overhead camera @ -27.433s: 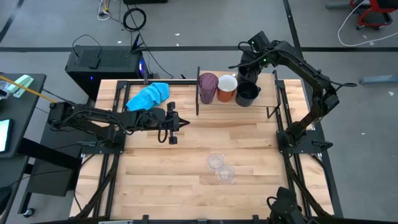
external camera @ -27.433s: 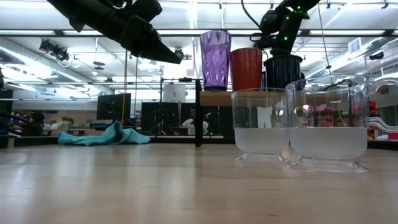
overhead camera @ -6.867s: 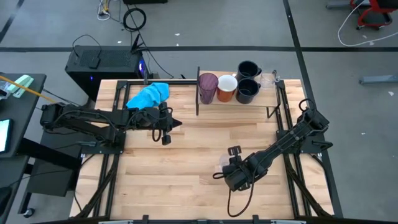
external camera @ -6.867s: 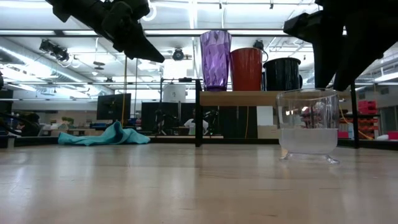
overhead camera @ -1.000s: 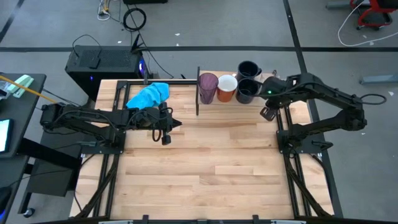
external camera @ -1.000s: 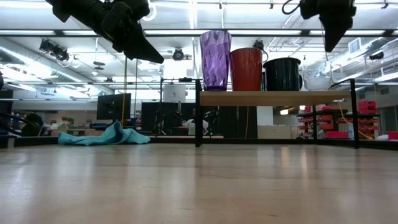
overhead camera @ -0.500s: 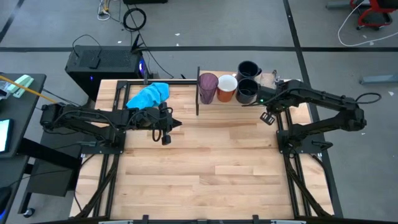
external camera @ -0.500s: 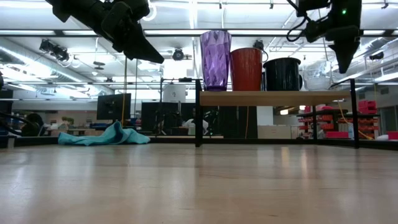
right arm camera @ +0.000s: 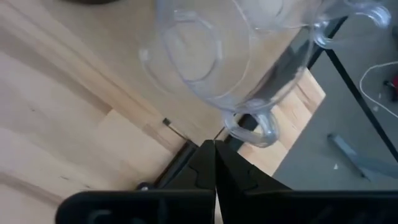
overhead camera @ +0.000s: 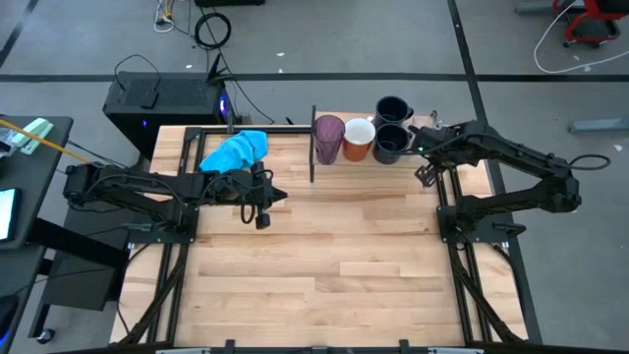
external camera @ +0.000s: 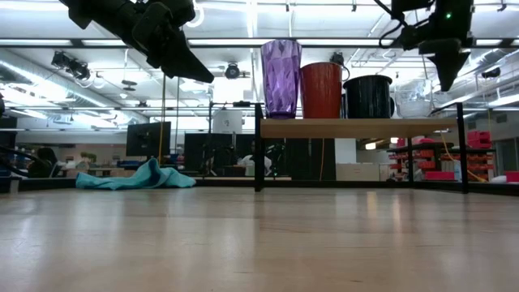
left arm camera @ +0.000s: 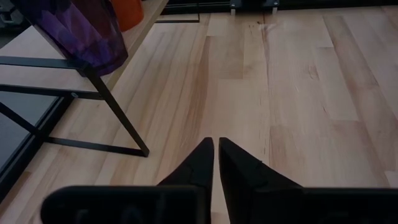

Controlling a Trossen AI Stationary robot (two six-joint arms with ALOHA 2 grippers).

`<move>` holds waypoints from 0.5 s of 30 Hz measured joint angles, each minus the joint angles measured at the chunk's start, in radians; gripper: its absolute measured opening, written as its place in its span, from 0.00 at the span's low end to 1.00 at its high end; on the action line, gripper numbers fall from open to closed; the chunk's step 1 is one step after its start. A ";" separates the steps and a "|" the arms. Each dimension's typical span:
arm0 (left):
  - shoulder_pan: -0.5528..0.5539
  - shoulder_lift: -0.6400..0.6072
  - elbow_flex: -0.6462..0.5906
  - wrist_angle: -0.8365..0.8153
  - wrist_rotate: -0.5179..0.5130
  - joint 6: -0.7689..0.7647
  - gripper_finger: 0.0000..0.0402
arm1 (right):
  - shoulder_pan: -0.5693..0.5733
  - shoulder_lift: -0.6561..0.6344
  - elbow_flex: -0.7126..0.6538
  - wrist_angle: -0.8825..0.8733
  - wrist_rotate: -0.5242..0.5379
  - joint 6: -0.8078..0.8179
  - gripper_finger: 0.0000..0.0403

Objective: Stack small to large cups/mugs on shelf
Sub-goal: Put the transparent mug on the shelf aligned with the other transparent mug

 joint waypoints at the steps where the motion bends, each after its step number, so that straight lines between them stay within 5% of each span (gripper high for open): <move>1: 0.000 0.000 0.000 0.000 0.000 0.000 0.08 | -0.006 0.000 0.000 0.000 0.004 0.002 0.01; 15: 0.000 0.000 0.000 0.000 0.000 0.000 0.08 | -0.046 0.002 0.000 0.000 0.079 -0.015 0.01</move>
